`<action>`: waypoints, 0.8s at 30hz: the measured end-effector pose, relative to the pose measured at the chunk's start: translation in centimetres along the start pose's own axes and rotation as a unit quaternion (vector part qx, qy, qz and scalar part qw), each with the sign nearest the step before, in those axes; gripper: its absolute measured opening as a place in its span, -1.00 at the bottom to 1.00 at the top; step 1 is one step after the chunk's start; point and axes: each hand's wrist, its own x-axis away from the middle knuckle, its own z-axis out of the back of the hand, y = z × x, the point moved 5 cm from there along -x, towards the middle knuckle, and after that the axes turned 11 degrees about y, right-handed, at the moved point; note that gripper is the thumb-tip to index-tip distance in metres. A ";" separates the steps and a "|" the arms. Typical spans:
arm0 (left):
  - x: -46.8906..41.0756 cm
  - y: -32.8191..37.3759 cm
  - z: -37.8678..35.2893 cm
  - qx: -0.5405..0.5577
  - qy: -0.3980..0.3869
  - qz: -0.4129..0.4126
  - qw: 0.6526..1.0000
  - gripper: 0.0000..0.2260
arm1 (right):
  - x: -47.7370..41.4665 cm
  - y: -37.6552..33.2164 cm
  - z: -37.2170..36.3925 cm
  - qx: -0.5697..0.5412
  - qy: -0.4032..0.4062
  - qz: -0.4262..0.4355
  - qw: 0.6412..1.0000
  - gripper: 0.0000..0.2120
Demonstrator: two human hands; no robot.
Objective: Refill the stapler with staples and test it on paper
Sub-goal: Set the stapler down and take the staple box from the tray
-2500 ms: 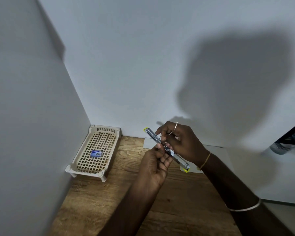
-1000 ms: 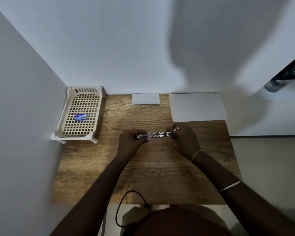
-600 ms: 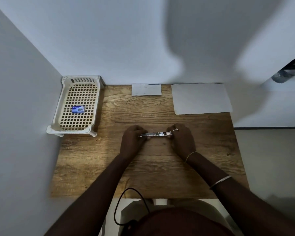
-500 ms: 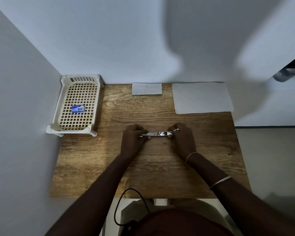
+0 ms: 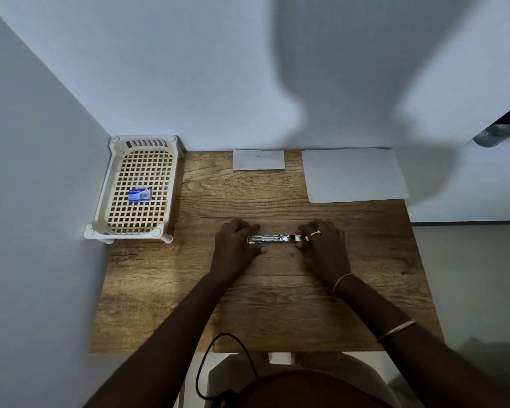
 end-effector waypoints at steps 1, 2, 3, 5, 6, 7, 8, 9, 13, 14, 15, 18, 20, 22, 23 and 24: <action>0.2 -0.2 0.4 -0.005 -0.003 0.002 1.000 -0.40 | 0.1 -0.1 0.3 -0.003 0.014 -0.006 1.000 -0.70; 0.5 -0.4 1.1 -0.009 0.002 0.008 1.000 -0.34 | 0.3 -0.2 0.8 -0.010 0.034 -0.014 0.999 -0.70; 0.7 -0.7 1.8 -0.009 0.013 0.015 1.000 -0.32 | 0.3 -0.5 1.2 -0.021 0.058 -0.020 0.998 -0.72; 0.9 -1.2 3.6 0.003 0.050 0.024 0.998 -0.38 | 0.1 -1.7 2.0 -0.049 0.101 -0.018 0.994 -0.75; 0.9 -1.5 4.7 0.017 0.072 0.027 0.997 -0.44 | -0.2 -2.8 2.3 -0.065 0.118 -0.010 0.991 -0.76; 0.9 -1.8 5.8 0.034 0.094 0.031 0.994 -0.51 | -0.7 -4.0 2.6 -0.081 0.133 0.001 0.988 -0.78; 0.8 -2.2 7.0 0.048 0.117 0.041 0.991 -0.59 | -1.3 -5.5 2.8 -0.093 0.144 0.013 0.985 -0.81; 0.6 -2.7 8.3 0.057 0.138 0.056 0.987 -0.66 | -2.0 -7.1 2.8 -0.102 0.150 0.025 0.983 -0.83; -0.2 -5.1 13.7 0.014 0.229 0.094 0.969 -0.77 | -5.0 -14.1 1.8 -0.134 0.124 0.069 0.981 -0.84; -0.3 -6.0 15.0 0.018 0.247 0.110 0.963 -0.77 | -5.6 -16.0 1.2 -0.137 0.115 0.084 0.980 -0.84; -0.5 -6.8 16.0 0.035 0.261 0.126 0.957 -0.76 | -6.0 -17.5 0.6 -0.137 0.106 0.096 0.980 -0.84; -1.0 -9.4 18.7 0.068 0.278 0.168 0.943 -0.73 | -7.2 -22.1 -1.6 -0.147 0.078 0.114 0.979 -0.85; -1.6 -10.9 19.9 0.033 0.271 0.195 0.942 -0.70 | -8.3 -24.7 -3.1 -0.149 0.052 0.119 0.980 -0.82; -2.2 -12.2 20.4 0.019 0.247 0.217 0.944 -0.67 | -9.7 -27.1 -4.6 -0.151 0.025 0.127 0.980 -0.75; -2.5 -12.7 20.5 0.019 0.234 0.222 0.946 -0.66 | -10.5 -28.2 -5.3 -0.153 0.013 0.127 0.980 -0.70; -2.8 -13.1 20.5 0.015 0.225 0.223 0.949 -0.64 | -11.2 -29.2 -5.9 -0.154 0.004 0.126 0.980 -0.64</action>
